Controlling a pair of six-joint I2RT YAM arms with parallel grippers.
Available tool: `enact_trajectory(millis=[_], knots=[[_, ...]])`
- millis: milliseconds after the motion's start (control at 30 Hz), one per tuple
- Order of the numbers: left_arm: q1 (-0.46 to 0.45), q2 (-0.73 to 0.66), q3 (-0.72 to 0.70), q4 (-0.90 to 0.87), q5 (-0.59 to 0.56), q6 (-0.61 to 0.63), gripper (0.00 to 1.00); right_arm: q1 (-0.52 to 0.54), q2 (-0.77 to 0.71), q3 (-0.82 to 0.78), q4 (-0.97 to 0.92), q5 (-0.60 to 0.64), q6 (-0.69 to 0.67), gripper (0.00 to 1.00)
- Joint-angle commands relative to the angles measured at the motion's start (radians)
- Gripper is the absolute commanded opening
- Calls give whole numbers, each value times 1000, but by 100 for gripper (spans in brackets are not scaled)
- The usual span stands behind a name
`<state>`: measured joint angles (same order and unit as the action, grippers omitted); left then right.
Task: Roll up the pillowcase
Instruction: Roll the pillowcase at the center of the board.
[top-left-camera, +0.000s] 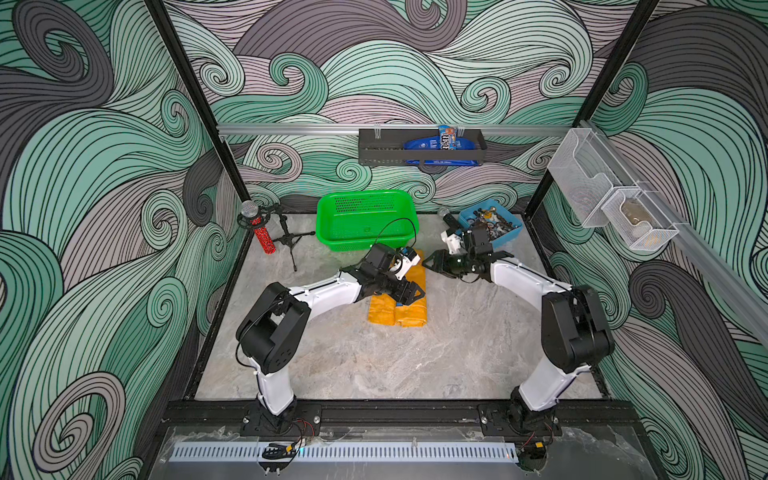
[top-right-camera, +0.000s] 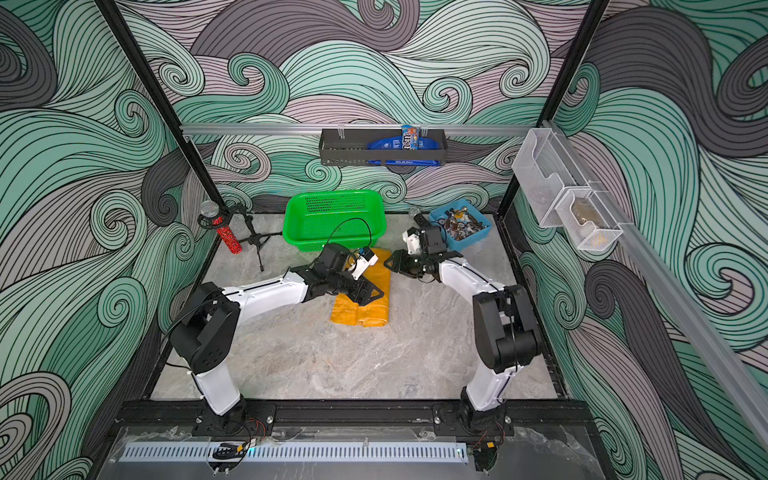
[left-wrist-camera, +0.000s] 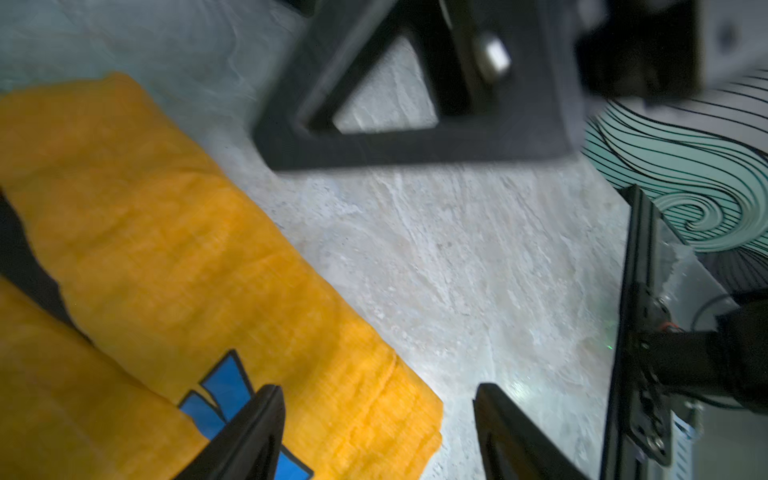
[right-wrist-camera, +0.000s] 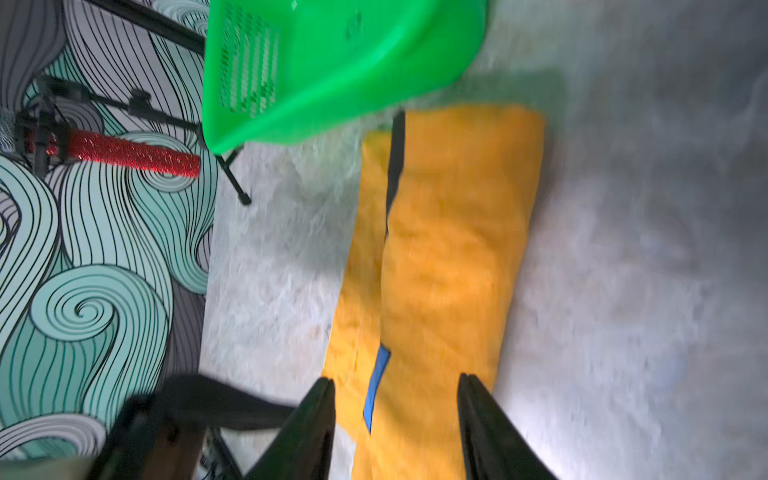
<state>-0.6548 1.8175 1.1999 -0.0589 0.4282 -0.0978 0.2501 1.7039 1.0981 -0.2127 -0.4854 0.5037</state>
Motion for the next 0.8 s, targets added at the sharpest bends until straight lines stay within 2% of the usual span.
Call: enact_trajectory(millis=[0,133,300,500,667,767], knots=[[12,85,80,-20,-153,-37,73,3,-37,-116,38,-66,48,53],[12,155,141,-51,-245,-46,70,7,-31,-207,133,-140,118,54],[13,203,165,-106,-329,-47,69,10,35,-240,250,-198,184,55],[28,226,177,-138,-314,-48,68,20,152,-217,353,-239,222,55],[36,241,184,-162,-304,-39,66,35,194,-205,414,-260,242,54],[42,240,184,-169,-281,-42,66,34,194,-219,478,-277,277,49]])
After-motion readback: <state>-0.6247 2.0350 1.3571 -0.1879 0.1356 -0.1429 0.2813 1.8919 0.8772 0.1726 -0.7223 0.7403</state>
